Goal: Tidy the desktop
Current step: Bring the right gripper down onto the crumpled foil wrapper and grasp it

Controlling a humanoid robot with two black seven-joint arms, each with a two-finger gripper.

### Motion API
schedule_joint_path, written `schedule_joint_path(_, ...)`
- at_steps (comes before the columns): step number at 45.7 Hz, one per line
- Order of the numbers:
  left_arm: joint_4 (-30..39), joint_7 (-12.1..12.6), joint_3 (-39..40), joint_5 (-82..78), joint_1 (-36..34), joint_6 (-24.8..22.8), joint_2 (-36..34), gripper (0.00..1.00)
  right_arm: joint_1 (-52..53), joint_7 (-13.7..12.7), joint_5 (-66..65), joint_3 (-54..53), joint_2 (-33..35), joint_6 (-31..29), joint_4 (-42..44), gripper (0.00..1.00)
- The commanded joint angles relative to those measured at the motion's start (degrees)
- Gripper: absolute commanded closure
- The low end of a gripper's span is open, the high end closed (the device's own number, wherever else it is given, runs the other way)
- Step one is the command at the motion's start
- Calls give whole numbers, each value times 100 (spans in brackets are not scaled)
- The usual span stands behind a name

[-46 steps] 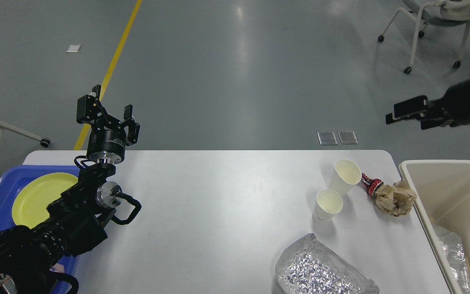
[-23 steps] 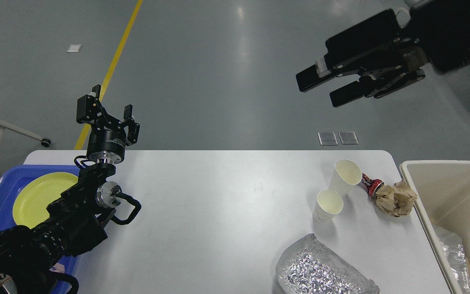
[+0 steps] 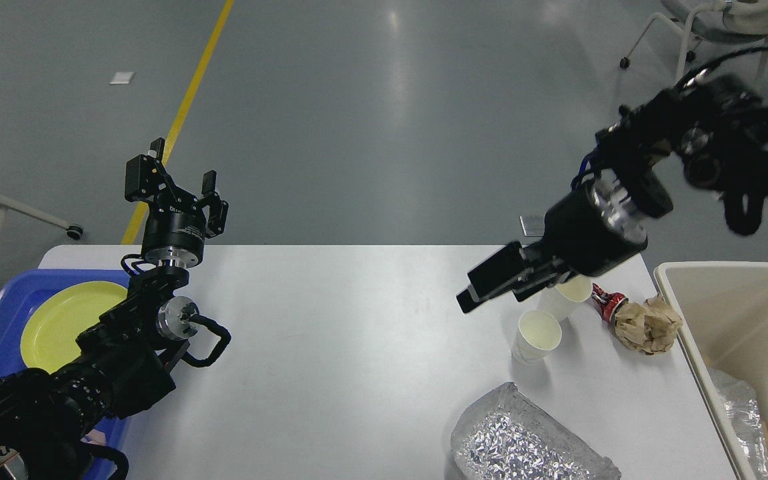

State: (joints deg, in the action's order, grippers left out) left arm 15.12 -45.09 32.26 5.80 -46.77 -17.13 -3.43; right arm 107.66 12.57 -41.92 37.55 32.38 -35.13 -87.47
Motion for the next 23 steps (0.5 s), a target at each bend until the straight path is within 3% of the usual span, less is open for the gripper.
schedule_joint_path(1, 0, 0, 0, 0, 1, -1, 0, 0, -860, -35, -501, 15, -135, 499, -16, 0)
schedule_joint_path(10, 0, 0, 0, 0, 1, -1, 0, 0, -1747, -299, -747, 24, -355, 867, 142, 0)
schedule_joint_path(23, 0, 0, 0, 0, 1, -1, 0, 0, -3057, -404, -1564, 33, -750, 1711, 1187, 0)
